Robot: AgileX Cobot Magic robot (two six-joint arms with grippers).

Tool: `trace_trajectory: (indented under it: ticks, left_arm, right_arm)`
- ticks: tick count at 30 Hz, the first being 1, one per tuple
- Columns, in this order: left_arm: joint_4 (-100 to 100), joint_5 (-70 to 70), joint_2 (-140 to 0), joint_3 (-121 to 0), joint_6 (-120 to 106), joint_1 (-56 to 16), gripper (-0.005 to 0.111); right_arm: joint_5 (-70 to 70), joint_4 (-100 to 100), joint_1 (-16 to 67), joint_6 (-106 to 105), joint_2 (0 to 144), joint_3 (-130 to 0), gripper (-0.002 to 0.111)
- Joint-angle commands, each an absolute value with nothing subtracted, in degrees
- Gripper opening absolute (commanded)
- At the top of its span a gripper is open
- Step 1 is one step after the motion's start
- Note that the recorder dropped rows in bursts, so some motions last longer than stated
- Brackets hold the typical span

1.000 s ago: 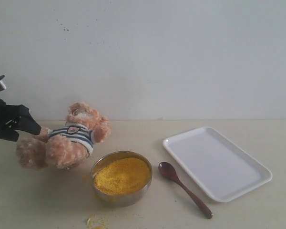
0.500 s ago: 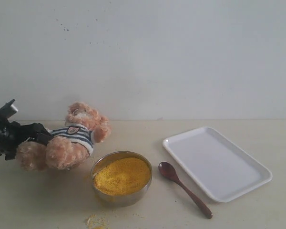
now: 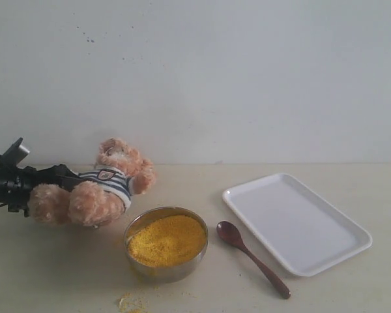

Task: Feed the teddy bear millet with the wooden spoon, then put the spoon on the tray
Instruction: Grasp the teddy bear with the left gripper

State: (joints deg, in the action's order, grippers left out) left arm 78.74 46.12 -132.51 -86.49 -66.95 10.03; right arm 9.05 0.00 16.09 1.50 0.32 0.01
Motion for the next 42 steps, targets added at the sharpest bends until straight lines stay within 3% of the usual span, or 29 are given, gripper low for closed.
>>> trace_trajectory:
  ticks: [1,4,8,22,30,37,39,42]
  left_arm:
    - [83.9,43.6,-132.4,-86.3,-68.6,7.8,0.075]
    - [86.6,42.8,-132.4,-86.3,-68.9,6.5,0.050]
    - [88.6,43.5,-132.4,-86.3,-69.0,6.1,0.004]
    - [81.0,59.8,-127.3,-82.0,-68.6,12.0,0.004]
    - [81.1,53.8,-119.5,-66.6,-74.6,16.9,0.004]
    - [81.1,53.9,-119.4,-65.2,-74.6,17.3,0.004]
    - [81.1,53.9,-119.4,-65.2,-74.6,17.3,0.011]
    - [81.1,53.4,-119.4,-65.2,-74.6,17.3,0.032]
  right_arm:
    - [8.9,0.0,15.9,1.3,0.0,0.0,0.000]
    - [8.9,0.0,15.9,1.3,0.0,0.0,0.000]
    - [8.9,0.0,15.9,1.3,0.0,0.0,0.000]
    - [8.9,0.0,15.9,1.3,0.0,0.0,0.000]
    - [8.9,0.0,15.9,1.3,0.0,0.0,0.000]
    - [8.9,0.0,15.9,1.3,0.0,0.0,0.000]
    - [8.9,0.0,15.9,1.3,0.0,0.0,0.000]
    - [8.9,0.0,15.9,1.3,0.0,0.0,0.000]
